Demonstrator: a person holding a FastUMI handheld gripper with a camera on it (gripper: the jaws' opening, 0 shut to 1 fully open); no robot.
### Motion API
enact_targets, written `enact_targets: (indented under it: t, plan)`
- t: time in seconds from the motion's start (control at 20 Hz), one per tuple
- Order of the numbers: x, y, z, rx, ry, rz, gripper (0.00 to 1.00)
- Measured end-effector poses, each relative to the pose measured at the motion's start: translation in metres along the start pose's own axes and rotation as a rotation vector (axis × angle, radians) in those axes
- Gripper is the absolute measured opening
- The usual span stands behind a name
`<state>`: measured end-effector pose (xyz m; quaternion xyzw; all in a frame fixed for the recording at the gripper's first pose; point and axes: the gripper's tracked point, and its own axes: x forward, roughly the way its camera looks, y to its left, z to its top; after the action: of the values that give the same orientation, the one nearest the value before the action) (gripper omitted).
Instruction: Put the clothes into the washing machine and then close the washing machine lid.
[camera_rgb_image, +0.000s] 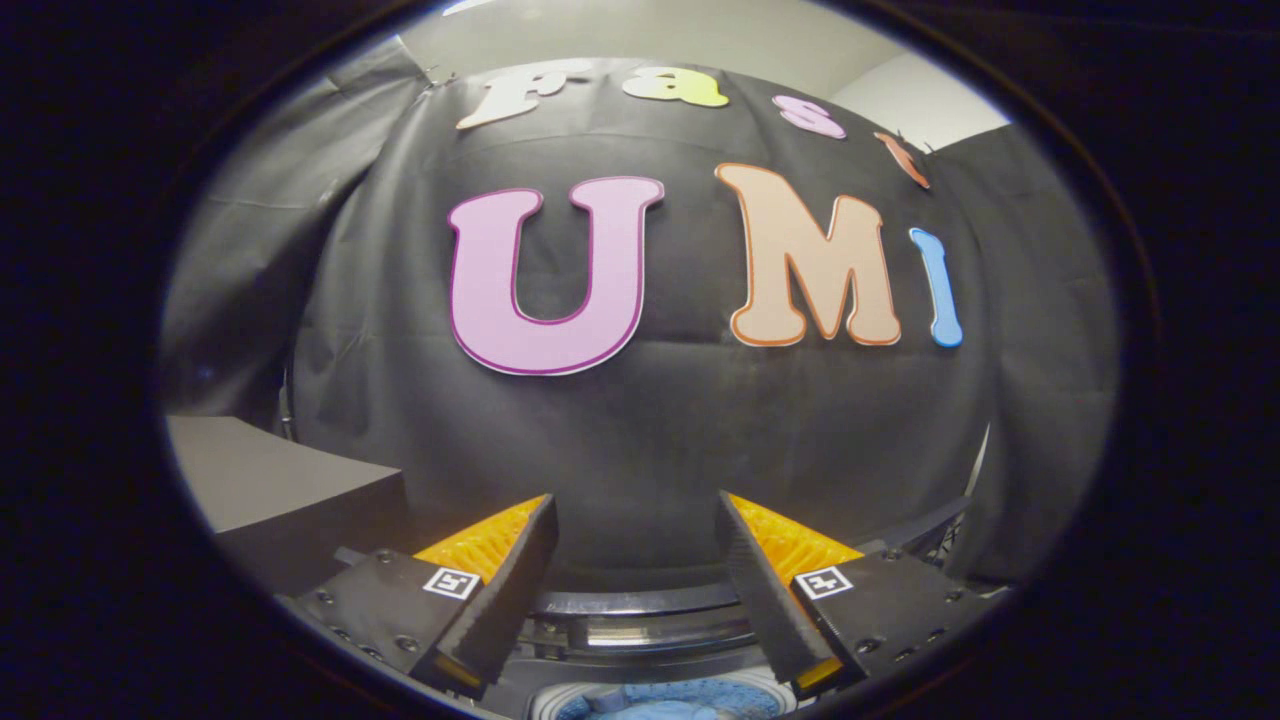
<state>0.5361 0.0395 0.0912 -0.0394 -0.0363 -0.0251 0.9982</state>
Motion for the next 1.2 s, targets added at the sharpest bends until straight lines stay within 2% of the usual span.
enact_targets:
  t: [0.25, 1.2]
  plan:
    - [0.0017, 0.0004, -0.0008, 0.004, 0.002, 0.023, 0.98]
    - [-0.0021, -0.0009, -0.0029, 0.001, -0.02, -0.002, 0.98]
